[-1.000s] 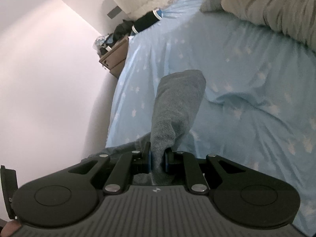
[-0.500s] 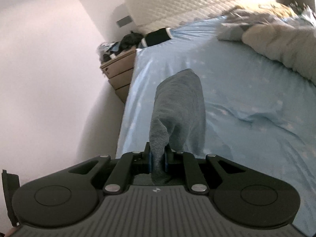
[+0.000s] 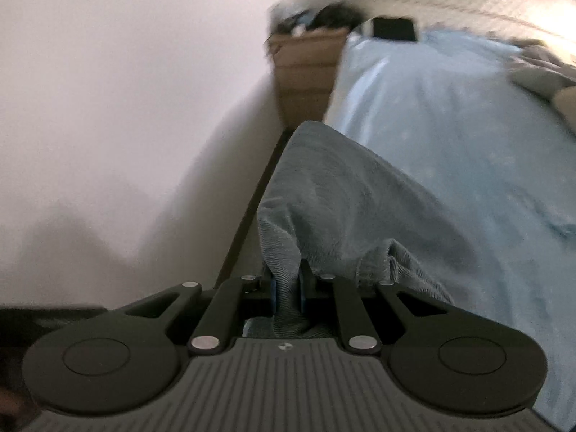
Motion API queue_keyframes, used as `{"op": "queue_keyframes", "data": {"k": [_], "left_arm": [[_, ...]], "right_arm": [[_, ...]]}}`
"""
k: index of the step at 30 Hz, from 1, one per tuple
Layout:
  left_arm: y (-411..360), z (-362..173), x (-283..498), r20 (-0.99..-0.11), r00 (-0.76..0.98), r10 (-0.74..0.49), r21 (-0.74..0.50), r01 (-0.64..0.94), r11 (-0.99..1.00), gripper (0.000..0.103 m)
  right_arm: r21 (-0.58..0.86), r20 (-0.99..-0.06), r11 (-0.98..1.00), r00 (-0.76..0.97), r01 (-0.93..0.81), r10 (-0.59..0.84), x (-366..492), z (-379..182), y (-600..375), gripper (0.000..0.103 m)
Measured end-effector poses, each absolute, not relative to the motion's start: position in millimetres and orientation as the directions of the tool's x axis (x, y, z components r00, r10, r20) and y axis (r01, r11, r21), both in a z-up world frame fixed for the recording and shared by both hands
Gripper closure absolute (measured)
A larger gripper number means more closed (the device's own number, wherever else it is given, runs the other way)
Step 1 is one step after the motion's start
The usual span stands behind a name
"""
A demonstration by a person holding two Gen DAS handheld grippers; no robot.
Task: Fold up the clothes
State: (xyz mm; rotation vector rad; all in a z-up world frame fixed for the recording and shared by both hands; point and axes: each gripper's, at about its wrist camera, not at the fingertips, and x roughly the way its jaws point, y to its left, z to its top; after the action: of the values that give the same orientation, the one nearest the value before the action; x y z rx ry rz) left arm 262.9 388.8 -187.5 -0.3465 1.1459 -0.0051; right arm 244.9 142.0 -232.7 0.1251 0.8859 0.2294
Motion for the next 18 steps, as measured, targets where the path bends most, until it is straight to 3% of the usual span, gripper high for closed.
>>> {"op": "queue_keyframes", "data": {"k": [6,9,10,13,18], "left_arm": [[422.0,-192.4,241.7,-0.896,0.41,-0.168,-0.277,-0.223,0.934,0.038],[427.9,-191.1,242.4,-0.894,0.41,-0.18,-0.288,-0.219,0.932,0.038],[429.6,-190.5,243.5,-0.893,0.411,-0.185,-0.293,-0.217,0.931,0.038],[427.3,-191.5,254.4,-0.874,0.42,-0.243,-0.346,-0.189,0.919,0.037],[406.9,-196.1,275.9,-0.808,0.431,-0.401,-0.5,-0.142,0.854,0.03]], "right_arm": [[0.162,-0.822,0.958,0.504,-0.238,0.264,262.8,-280.1,168.3,0.089],[0.156,-0.837,0.948,0.473,-0.279,0.277,267.9,-278.7,167.1,0.083],[0.173,-0.837,0.939,0.459,-0.297,0.299,268.1,-275.0,163.9,0.076],[0.256,-0.814,0.892,0.415,-0.372,0.407,261.9,-256.3,147.1,0.061],[0.344,-0.777,0.828,0.361,-0.442,0.515,242.1,-223.5,106.6,0.058]]}}
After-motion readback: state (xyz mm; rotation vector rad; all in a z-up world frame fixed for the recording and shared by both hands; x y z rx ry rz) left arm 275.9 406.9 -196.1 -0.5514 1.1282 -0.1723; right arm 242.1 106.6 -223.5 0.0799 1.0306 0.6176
